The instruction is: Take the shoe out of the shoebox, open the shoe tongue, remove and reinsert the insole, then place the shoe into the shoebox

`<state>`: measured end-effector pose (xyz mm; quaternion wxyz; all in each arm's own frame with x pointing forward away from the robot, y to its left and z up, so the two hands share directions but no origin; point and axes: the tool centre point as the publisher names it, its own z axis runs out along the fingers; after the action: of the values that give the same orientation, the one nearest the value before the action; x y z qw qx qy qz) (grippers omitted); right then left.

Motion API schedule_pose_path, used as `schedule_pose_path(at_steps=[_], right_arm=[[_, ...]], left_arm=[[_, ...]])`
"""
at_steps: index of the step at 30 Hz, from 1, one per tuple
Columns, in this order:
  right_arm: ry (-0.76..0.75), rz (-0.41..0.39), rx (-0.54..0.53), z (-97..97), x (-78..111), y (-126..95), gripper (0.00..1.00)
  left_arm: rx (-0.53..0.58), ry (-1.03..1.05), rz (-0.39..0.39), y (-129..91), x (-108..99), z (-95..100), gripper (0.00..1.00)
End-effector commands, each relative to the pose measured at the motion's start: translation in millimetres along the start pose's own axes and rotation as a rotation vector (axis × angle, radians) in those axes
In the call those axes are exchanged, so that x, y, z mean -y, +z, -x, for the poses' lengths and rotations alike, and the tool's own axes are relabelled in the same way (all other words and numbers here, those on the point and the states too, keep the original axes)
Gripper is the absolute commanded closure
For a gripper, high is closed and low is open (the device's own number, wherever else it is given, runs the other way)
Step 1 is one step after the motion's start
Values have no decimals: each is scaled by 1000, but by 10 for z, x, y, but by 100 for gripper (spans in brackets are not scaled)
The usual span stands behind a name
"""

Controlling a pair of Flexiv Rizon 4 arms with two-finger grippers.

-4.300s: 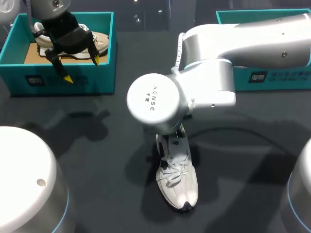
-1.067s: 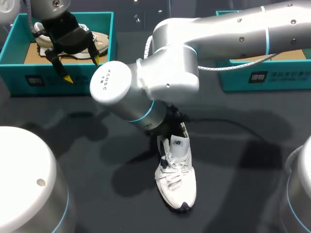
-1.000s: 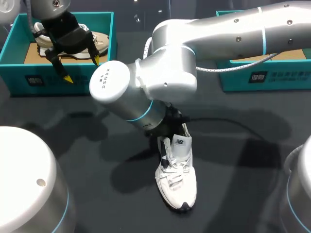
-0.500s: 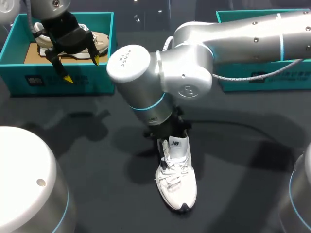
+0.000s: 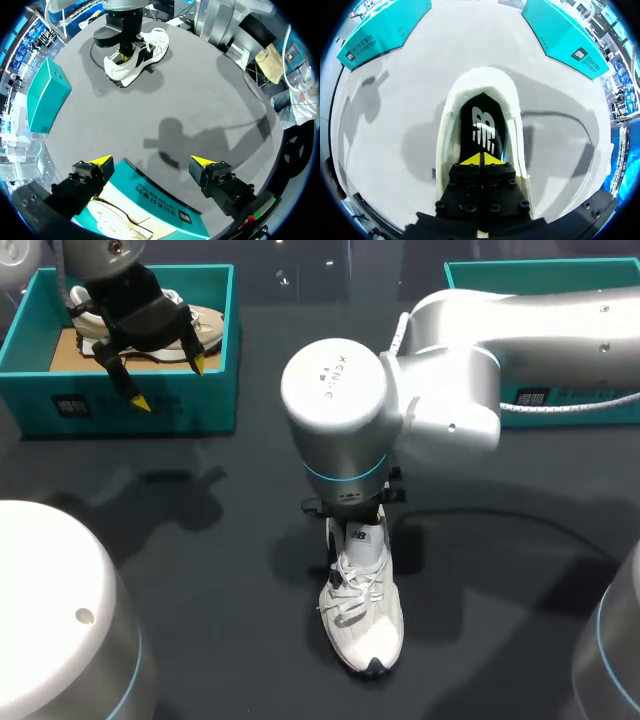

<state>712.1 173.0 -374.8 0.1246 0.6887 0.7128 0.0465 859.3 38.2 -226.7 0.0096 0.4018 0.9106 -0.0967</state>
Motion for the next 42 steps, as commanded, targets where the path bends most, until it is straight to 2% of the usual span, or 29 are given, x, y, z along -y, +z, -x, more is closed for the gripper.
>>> schedule_pose_path(at_steps=[1, 12, 15, 17, 21, 28, 31, 34, 42], right_arm=[[-22, 56, 25, -37, -48, -16, 100], [-36, 159, 163, -77, -285, 126, 100], [-49, 144, 185, -103, -343, 256, 100], [-49, 99, 189, -82, -330, 366, 100], [-27, 11, 155, -18, -146, 510, 100], [43, -120, 117, 88, 327, 545, 100], [72, -160, 97, 127, 466, 528, 100], [84, -153, 88, 160, 490, 423, 100], [65, -21, 17, 153, 216, -21, 100]], left_arm=[[-1, 1, 2, -4, 0, -3, 0], [-1, 1, 2, -4, 0, -3, 0], [-1, 1, 2, -4, 0, -3, 0], [-1, 1, 2, -4, 0, -3, 0], [-1, 1, 2, -4, 0, -3, 0], [-1, 1, 2, -4, 0, -3, 0], [-1, 1, 2, -4, 0, -3, 0], [-1, 1, 2, -4, 0, -3, 0], [-1, 1, 2, -4, 0, -3, 0]])
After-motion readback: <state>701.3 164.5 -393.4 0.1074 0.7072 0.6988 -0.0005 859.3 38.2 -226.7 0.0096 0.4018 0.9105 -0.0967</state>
